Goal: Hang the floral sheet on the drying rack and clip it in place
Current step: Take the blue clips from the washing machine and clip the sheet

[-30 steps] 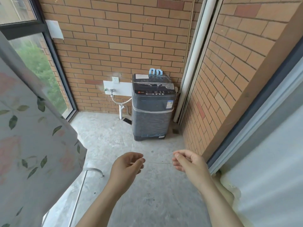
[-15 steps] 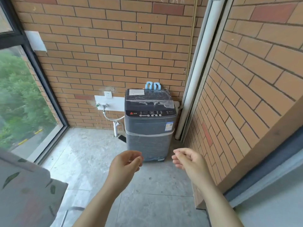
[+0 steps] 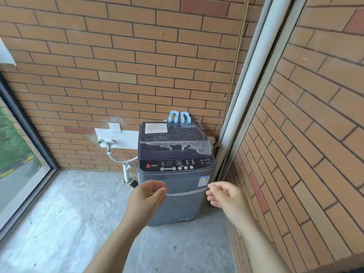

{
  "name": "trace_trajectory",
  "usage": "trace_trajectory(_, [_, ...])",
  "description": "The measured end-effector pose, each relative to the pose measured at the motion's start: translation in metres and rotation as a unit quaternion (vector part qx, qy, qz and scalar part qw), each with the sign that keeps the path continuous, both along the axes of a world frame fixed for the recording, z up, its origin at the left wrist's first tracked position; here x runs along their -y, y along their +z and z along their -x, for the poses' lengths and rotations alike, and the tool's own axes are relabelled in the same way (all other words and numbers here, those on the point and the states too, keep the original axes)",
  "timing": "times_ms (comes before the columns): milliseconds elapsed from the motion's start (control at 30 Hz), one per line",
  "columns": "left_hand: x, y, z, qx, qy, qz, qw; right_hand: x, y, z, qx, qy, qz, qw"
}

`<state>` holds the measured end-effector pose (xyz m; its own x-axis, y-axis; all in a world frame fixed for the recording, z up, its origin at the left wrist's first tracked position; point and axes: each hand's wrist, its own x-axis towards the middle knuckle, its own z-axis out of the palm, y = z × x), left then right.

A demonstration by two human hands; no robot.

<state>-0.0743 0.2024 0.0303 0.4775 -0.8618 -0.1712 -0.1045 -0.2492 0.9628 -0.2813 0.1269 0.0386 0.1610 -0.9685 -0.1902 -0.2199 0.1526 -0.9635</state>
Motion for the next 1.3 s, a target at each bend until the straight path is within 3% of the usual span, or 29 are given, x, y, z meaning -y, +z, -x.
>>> trace_trajectory(333, [0.148,-0.011,-0.047,-0.016,-0.037,-0.026,0.999,0.146,-0.011,-0.037,0.002,-0.024,-0.014,1.0])
trace_trajectory(733, [0.336,-0.009,-0.062,0.001,-0.006,-0.022,1.0,0.359,-0.013,-0.055,-0.033,0.047,0.012,0.998])
trace_trajectory(1300, [0.518,-0.041,-0.172,0.011,0.002,-0.065,0.998,0.532,-0.045,-0.15,-0.08,0.044,-0.036,0.995])
